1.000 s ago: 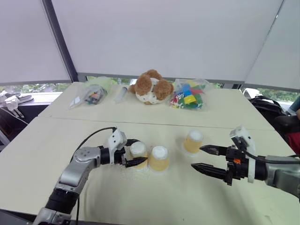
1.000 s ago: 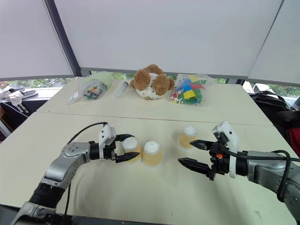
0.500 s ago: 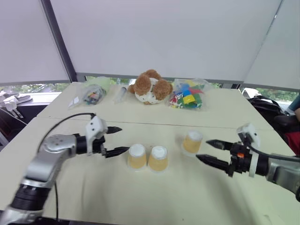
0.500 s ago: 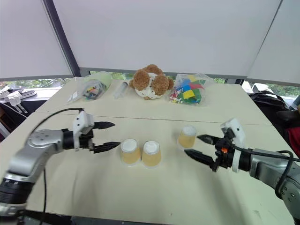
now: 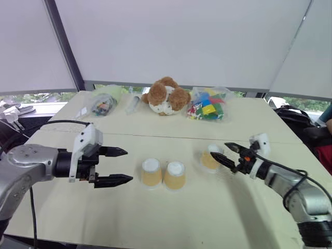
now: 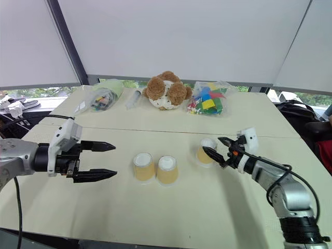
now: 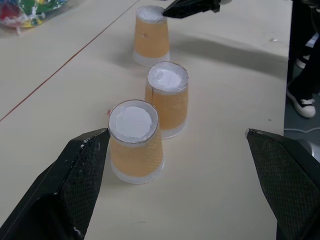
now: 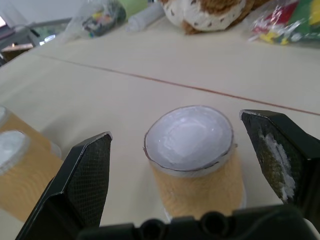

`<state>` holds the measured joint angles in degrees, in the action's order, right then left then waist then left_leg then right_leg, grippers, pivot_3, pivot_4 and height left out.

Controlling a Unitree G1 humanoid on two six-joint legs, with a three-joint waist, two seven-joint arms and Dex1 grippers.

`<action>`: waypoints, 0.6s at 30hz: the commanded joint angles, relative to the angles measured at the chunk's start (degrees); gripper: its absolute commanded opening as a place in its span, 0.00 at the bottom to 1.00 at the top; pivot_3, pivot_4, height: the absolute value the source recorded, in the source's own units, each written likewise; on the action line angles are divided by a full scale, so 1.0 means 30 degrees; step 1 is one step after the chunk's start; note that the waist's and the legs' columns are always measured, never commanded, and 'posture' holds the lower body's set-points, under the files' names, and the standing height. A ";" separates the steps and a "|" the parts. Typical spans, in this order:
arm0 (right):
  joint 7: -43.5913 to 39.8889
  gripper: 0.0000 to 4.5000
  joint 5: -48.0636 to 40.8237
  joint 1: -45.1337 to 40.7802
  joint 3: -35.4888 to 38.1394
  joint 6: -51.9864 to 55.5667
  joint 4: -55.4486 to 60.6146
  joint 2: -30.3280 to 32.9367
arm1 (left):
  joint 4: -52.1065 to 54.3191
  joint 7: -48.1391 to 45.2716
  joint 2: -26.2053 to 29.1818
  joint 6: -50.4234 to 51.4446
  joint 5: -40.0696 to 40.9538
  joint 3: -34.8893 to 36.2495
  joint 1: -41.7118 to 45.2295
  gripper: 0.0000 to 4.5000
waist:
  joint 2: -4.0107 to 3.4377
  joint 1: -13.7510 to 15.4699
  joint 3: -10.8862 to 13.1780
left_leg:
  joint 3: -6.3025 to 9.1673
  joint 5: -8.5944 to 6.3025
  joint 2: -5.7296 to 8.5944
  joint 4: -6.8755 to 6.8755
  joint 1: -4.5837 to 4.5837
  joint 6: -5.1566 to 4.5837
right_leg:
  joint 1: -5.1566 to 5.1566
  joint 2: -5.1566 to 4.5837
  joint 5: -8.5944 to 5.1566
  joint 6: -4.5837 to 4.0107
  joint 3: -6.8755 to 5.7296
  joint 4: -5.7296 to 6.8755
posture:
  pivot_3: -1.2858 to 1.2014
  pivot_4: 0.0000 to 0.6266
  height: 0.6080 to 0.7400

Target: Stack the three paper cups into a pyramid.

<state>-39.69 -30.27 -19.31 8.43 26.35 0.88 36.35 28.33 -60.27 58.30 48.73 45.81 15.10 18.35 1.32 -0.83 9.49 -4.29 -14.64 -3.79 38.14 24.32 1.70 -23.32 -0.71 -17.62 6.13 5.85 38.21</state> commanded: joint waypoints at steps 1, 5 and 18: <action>-0.0322 1.00 0.0835 -0.0969 0.0032 -0.1401 -0.1199 -0.0409 | 0.0828 0.0898 -0.0188 0.0046 0.0502 0.0699 -0.0145 0.99 | 0.0000 -0.0017 0.0000 | -0.0004 0.0000 0.0000 0.0000 -0.0001 0.0001 | 0.0000 -0.0001 0.0001 -0.0002 0.0001 0.0000 | 0.52 0.24 1.00; -0.0710 1.00 0.1322 -0.1467 -0.0147 -0.1848 -0.2406 -0.0760 | 0.0876 0.1213 -0.0139 -0.0138 0.0530 0.0718 -0.0561 0.99 | -0.0001 -0.0056 0.0000 | -0.0009 0.0001 -0.0001 -0.0006 -0.0006 0.0002 | -0.0004 0.0000 0.0001 -0.0002 0.0004 0.0003 | 0.52 0.24 1.00; -0.0999 0.87 0.2435 -0.1800 -0.0157 -0.2467 -0.3462 -0.1111 | 0.0404 0.1731 -0.0417 -0.1227 -0.0160 0.0178 -0.0729 1.00 | -0.0001 -0.0052 0.0000 | -0.0014 0.0002 0.0000 -0.0010 -0.0006 0.0004 | -0.0007 0.0000 0.0002 -0.0003 0.0006 0.0004 | 0.52 0.24 1.00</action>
<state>-42.62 -23.25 -23.68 7.17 20.18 -9.82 33.01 29.32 -55.19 57.18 46.53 46.11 14.95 16.09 1.32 -0.98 9.49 -4.33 -14.64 -3.79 38.11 24.31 1.71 -23.35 -0.71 -17.62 6.12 5.87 38.22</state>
